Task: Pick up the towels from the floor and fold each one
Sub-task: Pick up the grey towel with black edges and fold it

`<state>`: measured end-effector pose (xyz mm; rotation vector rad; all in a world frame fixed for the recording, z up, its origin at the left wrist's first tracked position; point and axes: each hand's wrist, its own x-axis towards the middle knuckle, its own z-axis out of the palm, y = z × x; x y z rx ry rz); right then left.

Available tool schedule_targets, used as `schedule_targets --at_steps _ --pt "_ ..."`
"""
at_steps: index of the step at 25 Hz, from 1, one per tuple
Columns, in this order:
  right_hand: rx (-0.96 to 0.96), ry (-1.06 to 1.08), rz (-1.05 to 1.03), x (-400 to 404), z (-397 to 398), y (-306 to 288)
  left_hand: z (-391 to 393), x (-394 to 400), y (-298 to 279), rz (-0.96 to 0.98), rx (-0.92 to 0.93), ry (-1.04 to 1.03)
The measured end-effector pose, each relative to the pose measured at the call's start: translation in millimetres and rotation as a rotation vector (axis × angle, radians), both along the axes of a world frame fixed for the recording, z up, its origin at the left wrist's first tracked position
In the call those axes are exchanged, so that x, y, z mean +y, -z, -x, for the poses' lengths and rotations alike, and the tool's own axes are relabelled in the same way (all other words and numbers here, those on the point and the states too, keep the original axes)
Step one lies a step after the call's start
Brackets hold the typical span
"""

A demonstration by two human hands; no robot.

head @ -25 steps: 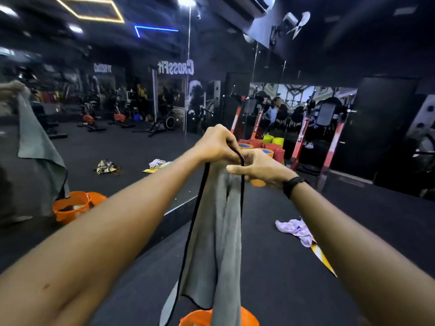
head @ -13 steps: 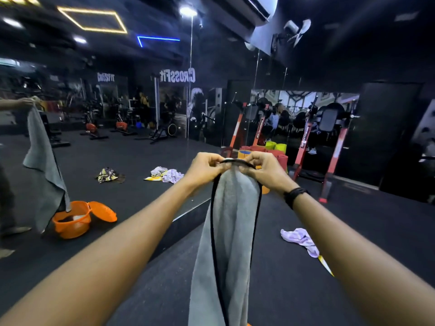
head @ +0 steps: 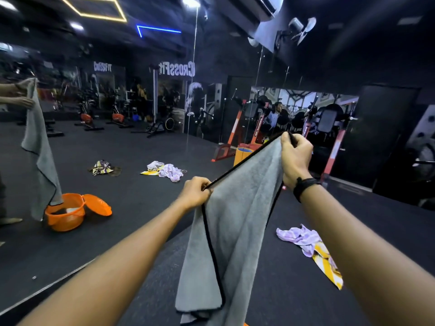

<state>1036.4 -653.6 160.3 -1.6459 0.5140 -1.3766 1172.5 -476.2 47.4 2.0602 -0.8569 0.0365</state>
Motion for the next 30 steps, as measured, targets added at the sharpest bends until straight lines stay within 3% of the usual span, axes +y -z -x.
schedule_targets --at_steps 3,6,8,12,16,19,21,26,28,30 --pt "0.16 -0.073 0.187 -1.6 3.2 2.9 -3.0 -2.8 -9.2 0.17 0.043 -0.009" --pt "0.639 -0.411 0.531 12.0 0.2 14.0 9.2 -16.9 -39.5 0.203 -0.023 0.159" --pt "0.854 -0.498 0.677 18.3 -5.0 19.4 19.1 -23.8 -53.1 0.206 -0.079 0.254" --pt "0.737 -0.349 0.738 7.6 -2.1 12.4 9.8 -20.8 -41.0 0.248 -0.142 0.211" --pt "0.532 -0.188 0.555 -2.3 3.7 4.9 -14.0 -3.0 -3.9 0.045 -0.119 0.081" --pt "0.47 -0.003 0.425 -16.5 7.7 0.7 -20.7 9.1 2.4 0.205 -0.042 -0.066" --pt "0.549 -0.103 0.452 -19.2 9.9 -0.3 -17.6 6.0 -13.6 0.295 -0.064 -0.001" --pt "0.828 -0.561 0.686 11.0 -3.0 9.7 22.2 -20.9 -65.7 0.277 -0.197 0.284" --pt "0.833 -0.567 0.71 12.5 -4.5 12.2 26.4 -22.1 -70.4 0.299 -0.209 0.254" --pt "0.79 -0.432 0.699 2.6 -5.2 13.0 16.0 -14.2 -64.7 0.248 -0.209 0.215"
